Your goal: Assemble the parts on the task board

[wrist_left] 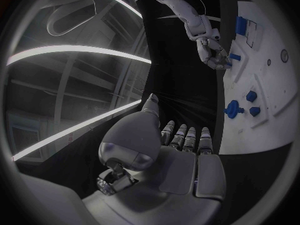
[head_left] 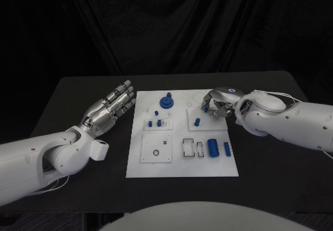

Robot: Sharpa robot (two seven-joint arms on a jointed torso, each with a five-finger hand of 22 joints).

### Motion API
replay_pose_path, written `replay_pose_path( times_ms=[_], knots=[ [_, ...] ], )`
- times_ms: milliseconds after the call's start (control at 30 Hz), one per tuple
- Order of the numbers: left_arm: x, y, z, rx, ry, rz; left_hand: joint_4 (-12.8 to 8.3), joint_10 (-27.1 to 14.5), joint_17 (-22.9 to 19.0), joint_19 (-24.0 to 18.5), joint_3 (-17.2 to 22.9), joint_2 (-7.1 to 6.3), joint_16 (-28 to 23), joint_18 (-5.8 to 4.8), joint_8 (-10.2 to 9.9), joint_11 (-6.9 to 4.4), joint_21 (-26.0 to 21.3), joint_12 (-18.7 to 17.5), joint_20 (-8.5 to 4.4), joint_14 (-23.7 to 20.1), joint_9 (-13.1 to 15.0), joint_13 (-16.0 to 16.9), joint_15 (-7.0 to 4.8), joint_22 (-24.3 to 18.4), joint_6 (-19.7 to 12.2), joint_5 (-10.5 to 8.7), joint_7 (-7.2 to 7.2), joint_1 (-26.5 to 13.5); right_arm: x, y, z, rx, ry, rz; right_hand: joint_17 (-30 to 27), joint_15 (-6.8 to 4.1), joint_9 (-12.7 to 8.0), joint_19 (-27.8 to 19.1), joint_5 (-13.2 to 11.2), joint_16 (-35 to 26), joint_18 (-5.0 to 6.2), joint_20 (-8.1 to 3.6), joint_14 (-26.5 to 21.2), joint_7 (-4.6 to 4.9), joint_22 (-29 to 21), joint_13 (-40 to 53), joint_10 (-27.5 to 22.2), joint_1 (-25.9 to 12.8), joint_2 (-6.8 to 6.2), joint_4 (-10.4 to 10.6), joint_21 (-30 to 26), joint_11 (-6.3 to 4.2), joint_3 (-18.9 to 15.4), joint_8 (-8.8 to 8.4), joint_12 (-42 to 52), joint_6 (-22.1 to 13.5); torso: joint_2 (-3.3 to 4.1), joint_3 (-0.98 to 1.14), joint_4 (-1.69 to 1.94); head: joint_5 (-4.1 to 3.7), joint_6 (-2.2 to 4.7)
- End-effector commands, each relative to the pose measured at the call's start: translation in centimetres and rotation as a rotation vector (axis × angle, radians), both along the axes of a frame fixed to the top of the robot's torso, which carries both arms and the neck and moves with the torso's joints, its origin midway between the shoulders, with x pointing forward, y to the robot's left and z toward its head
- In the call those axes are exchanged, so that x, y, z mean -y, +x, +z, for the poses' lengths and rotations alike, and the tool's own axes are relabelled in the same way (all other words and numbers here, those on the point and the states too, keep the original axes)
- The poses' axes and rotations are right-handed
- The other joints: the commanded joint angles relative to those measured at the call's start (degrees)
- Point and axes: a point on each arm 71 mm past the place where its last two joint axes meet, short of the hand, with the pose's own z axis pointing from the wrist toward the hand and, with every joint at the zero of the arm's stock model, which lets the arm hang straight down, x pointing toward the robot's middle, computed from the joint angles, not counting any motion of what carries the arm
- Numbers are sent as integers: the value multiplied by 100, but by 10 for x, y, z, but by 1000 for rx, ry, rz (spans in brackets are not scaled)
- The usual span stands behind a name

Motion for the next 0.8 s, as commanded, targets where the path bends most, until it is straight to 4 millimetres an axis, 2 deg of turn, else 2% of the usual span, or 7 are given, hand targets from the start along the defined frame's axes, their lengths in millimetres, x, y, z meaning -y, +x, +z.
replay_pose_path(
  times_ms=[33, 267, 533, 667, 700, 800],
  knots=[
    [-4, -2, 16, 181, -151, 35, 4, -3, -5, 4, 37, 27, -20, -71, -17, 59, -18, 41, 51, -3, 0, 6, 70, -8, -8, 50, 53, -28, -2, -1, 6, 57, 38, 19, -12, -64, 35, 39, -51, -18, -17, -23, 7, -6, 472, -32, 76, -42, 68, -10, 33, -16, -22, 32, -52, 56, 2, -1, 5, 14, -13],
    [-4, -1, 15, 165, -151, 32, 37, -10, -5, 4, 60, 24, -20, -83, -18, 125, -18, 62, 120, -3, -1, 7, 147, -8, -22, 135, 102, -34, -2, -3, 11, 62, 59, 17, -26, -82, 139, 71, -224, -20, -26, -37, 35, -36, 467, -138, 187, -152, 81, 62, 36, -44, -107, 49, -163, 109, 4, -1, 3, 30, -30],
    [-5, 0, 14, 152, -152, 33, 52, -13, -5, 4, 73, 19, -20, -75, -17, 160, -18, 82, 187, -3, 0, 8, 203, -8, -21, 169, 123, -22, -4, -8, 31, 79, 74, 27, -45, -94, 221, 95, -337, -27, -30, -46, 47, -63, 459, -208, 261, -224, 80, 122, 20, -61, -180, 67, -238, 146, 2, -5, 3, 47, -48],
    [-5, 1, 13, 150, -151, 33, 54, -13, -5, 4, 74, 19, -20, -74, -17, 165, -18, 85, 193, -3, 0, 9, 208, -8, -21, 170, 125, -22, -12, -15, 40, 77, 84, 51, -43, -96, 247, 108, -358, -24, -34, -48, 53, -73, 460, -232, 277, -247, 54, 137, 24, -64, -215, 68, -267, 154, -3, -8, 5, 41, -48],
    [-5, 1, 13, 149, -150, 33, 54, -13, -5, 4, 74, 19, -20, -74, -17, 165, -18, 85, 193, -3, 0, 9, 208, -8, -21, 170, 125, -22, -14, -17, 42, 75, 87, 59, -40, -96, 252, 112, -358, -21, -35, -48, 56, -76, 461, -236, 284, -251, 53, 140, 29, -66, -219, 69, -270, 159, -2, -3, 6, 46, -48],
    [-4, 1, 13, 147, -151, 32, 61, -13, -5, 4, 76, 20, -20, -71, -17, 175, -18, 89, 205, -3, 0, 9, 217, -8, -22, 176, 129, -22, -22, -24, 44, 69, 95, 84, -20, -99, 263, 128, -357, -6, -40, -50, 68, -81, 468, -244, 299, -257, 49, 145, 52, -71, -229, 72, -277, 169, 1, -7, 6, 71, -48]
  ],
)
